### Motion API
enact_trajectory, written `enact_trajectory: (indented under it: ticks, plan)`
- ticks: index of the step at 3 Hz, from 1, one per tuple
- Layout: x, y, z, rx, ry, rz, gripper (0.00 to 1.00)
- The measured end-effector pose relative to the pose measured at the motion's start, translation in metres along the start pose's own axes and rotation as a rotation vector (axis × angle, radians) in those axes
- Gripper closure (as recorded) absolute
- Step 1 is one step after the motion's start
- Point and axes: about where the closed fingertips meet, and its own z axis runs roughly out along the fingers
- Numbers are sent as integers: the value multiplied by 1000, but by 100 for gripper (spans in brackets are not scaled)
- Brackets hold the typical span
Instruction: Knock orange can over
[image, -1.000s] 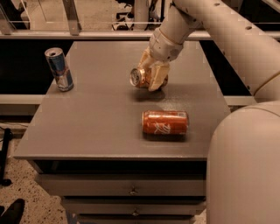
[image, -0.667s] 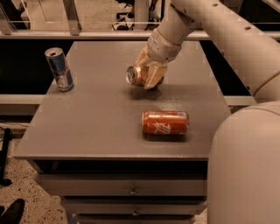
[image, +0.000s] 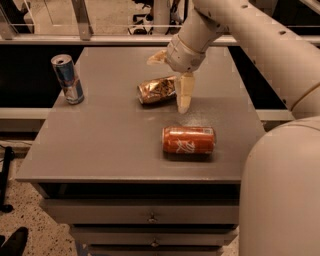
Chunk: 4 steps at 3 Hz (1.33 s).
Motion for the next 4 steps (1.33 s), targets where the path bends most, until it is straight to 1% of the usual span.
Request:
enact_trajectory:
  ticks: [1,2,3,4]
  plan:
    - [8,-4,-1,16,-11,29,0]
    - [41,-13,-16,111,-65,161,0]
    - [78,-21,-54,271,-129,324,0]
    - [104,-20,-98,422,-192,444,0]
